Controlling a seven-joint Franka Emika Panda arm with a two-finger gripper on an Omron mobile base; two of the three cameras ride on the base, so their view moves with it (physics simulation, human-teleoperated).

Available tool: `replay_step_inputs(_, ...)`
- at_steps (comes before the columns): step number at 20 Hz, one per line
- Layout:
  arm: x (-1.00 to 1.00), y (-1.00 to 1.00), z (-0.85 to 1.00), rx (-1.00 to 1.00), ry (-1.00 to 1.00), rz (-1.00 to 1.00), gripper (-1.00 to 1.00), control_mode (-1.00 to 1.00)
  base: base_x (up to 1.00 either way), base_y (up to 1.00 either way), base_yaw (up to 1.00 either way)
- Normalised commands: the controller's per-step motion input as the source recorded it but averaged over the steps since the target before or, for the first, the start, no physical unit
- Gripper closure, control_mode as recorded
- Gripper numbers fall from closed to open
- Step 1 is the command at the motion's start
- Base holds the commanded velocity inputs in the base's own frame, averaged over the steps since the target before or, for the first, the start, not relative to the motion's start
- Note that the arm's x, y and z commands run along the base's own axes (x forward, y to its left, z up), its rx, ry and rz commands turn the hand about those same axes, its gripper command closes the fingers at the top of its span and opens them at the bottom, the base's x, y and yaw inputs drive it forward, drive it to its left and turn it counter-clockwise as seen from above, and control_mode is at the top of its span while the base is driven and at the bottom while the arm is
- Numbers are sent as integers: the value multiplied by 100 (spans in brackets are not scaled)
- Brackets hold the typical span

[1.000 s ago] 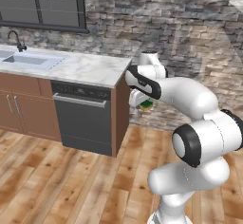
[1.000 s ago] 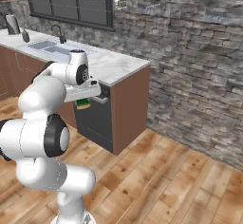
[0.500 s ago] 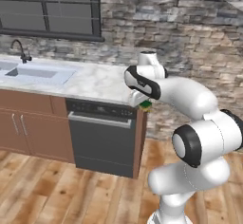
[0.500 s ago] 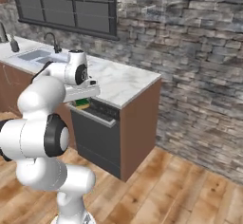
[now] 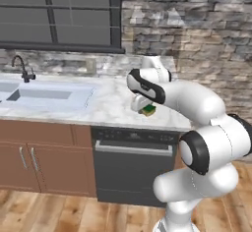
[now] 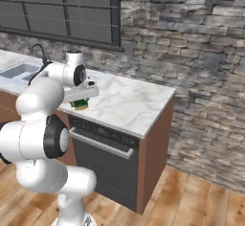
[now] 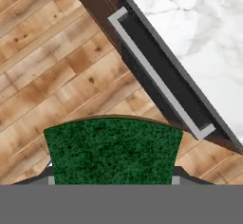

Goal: Restock the sink supplies by placing the sponge and soap dispenser on the counter and next to the sink. Make sure the soap dispenser is upright.

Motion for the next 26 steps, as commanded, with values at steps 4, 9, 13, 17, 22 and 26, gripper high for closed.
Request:
replay_step_inputs(4,0,0,0,0,0,0,100,100,81,79,-36)
replay_step_inputs(9,0,0,0,0,0,0,100,100,62,70,-38)
replay_step_inputs(13,0,0,0,0,0,0,100,100,53,51,-35)
replay_step_inputs(17,0,0,0,0,0,0,100,100,46,36,-28)
replay_step_inputs(22,38,17,-23,0,0,-14,100,-100,18,17,-10)
replay_step_inputs(26,73,31,-63,0,4,-17,100,-100,0,0,0)
